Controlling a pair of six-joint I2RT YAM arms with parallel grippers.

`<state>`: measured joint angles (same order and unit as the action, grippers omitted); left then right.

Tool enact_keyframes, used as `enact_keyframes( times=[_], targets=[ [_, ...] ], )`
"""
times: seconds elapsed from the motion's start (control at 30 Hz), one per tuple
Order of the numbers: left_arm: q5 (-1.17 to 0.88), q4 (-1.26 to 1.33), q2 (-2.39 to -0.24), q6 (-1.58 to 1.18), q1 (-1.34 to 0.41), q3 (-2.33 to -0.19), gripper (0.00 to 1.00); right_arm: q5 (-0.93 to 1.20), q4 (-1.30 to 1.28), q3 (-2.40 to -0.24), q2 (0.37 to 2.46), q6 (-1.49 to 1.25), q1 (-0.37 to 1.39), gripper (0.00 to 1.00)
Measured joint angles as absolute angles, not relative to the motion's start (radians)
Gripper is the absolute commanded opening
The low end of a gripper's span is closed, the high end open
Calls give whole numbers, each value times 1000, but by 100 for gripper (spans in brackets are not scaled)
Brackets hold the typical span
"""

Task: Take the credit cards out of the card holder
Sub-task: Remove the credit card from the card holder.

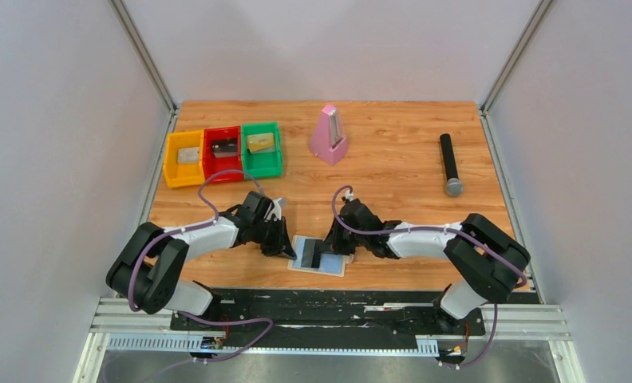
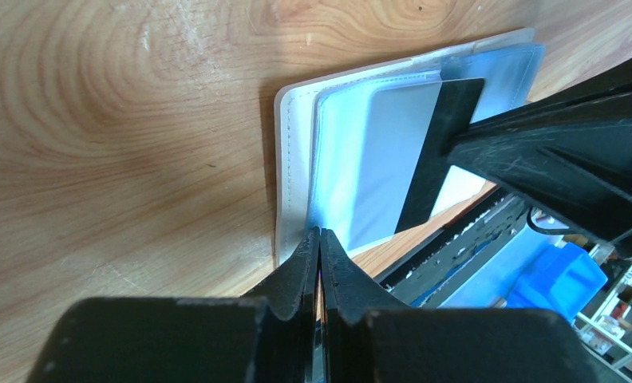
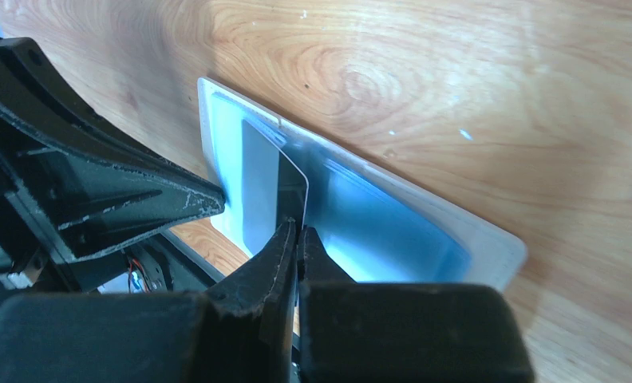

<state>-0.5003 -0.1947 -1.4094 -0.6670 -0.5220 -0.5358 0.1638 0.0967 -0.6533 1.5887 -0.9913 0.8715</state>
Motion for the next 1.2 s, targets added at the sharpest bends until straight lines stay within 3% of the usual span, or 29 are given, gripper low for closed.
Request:
enact_keyframes(
  times=[0.3,0.57,0.83,1.2],
  targets=[
    [-522,-181,-1424,-670,-521,-536,11,217,124,-565,1485,-954,826,0],
    [-527,-212,-1390,-688,-521,-536,29,200,1,-601,1363,-819,820,0],
    [-543,-304,-1236,-743,-521,-631,39,15,-146,-712,1191,-538,851,0],
    [-599,-165,-1013,-1016,-521,-661,56,-417,-16,-633,1088,-8,1170,0]
  ],
)
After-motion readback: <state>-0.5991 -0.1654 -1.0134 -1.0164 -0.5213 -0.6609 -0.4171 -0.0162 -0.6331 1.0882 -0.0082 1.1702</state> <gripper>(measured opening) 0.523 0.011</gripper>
